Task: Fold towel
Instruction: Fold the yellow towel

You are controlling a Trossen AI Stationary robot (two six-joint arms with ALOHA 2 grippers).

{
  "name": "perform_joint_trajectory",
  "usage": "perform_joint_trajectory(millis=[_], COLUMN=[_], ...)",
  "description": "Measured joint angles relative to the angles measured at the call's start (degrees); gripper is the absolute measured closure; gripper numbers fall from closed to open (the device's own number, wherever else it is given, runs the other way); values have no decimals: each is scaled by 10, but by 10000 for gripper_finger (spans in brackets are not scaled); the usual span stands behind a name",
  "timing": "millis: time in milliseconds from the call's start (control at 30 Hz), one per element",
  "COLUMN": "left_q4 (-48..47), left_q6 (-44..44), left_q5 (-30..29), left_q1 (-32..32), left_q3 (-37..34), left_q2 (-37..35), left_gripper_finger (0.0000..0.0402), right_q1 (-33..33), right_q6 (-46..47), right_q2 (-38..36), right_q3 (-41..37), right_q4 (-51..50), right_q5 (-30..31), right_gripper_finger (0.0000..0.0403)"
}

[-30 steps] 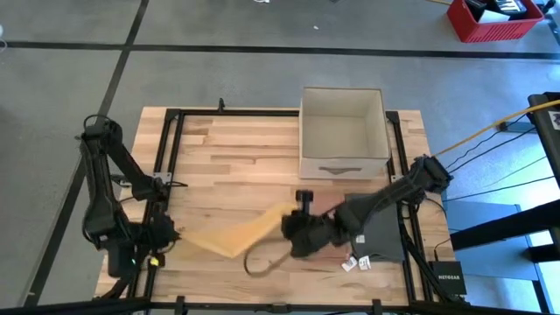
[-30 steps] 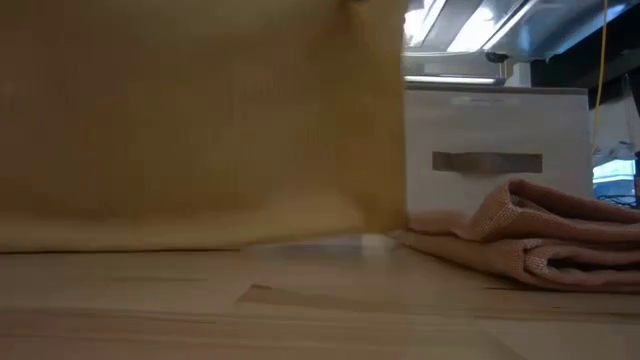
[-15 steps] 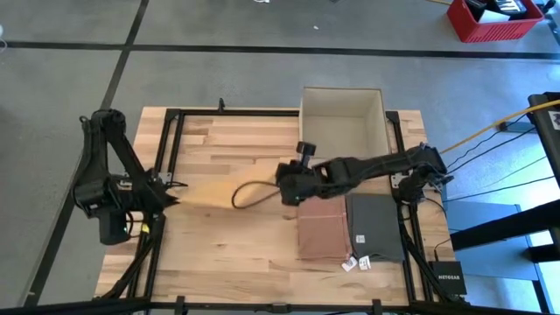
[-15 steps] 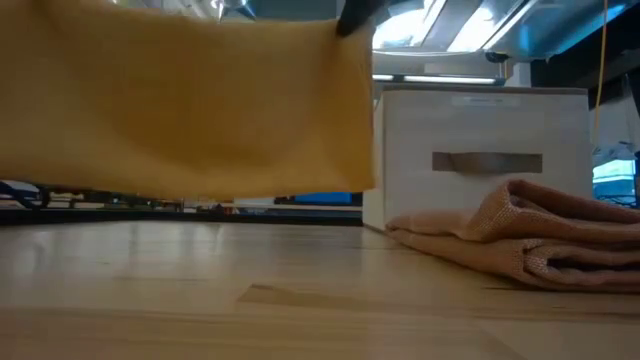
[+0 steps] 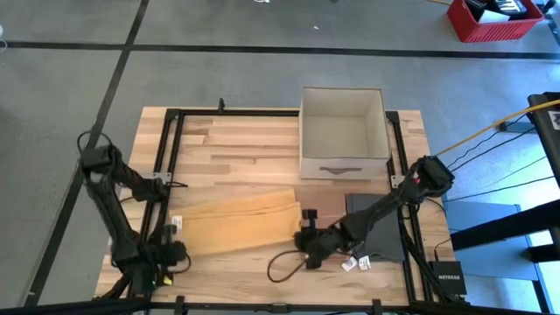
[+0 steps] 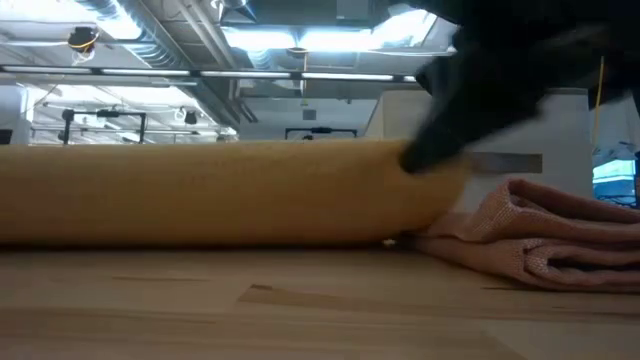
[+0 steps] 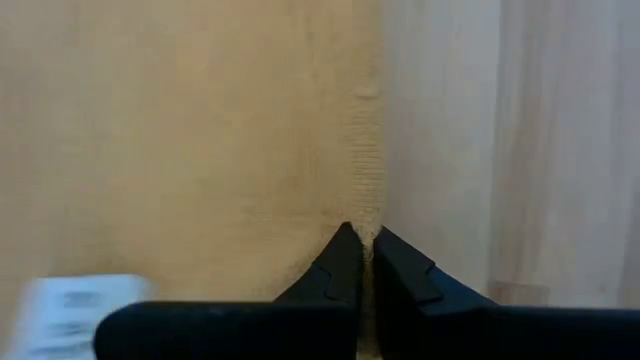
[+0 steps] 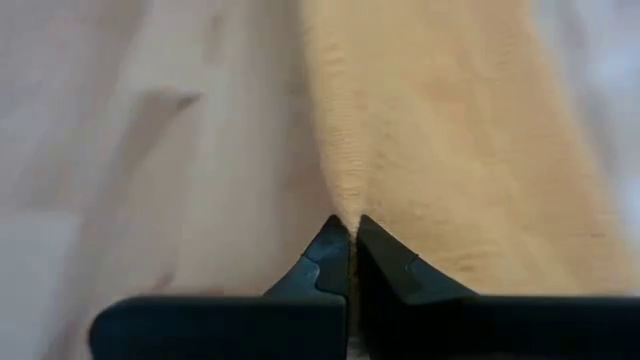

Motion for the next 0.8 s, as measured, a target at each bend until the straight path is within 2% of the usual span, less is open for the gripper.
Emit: perform_joint_trajectory(millis=[133,267,400,533,633,733,800], left_q4=[79,126,129,133,147,158,162], left_q6=[4,-8,6,4,3,-5,-18], left_q5=[58,61,59,80,129,209,230], left_q1=[1,1,6,21,37,56,65], left_q3=[4,6,5,4,3,16,29], left_q2=[65,81,75,65,49,15,-22], left_gripper_finger=[397,392,373,327,286,256,243], right_q1=[18,21,14,4,0,-3,-7], right_q6=[1,1,1,2,1,-3,-14], right_q2=[0,0,0,0,-1,-6,-8], right_q3=[-20,-20,-20,-17,12,72,120], right_q4=[20,36,47,42,7,-81,-146], right_q5=[-16,-55,-77,-86,-94,-108,-110], right_gripper_finger=[393,393,385,337,286,238,213])
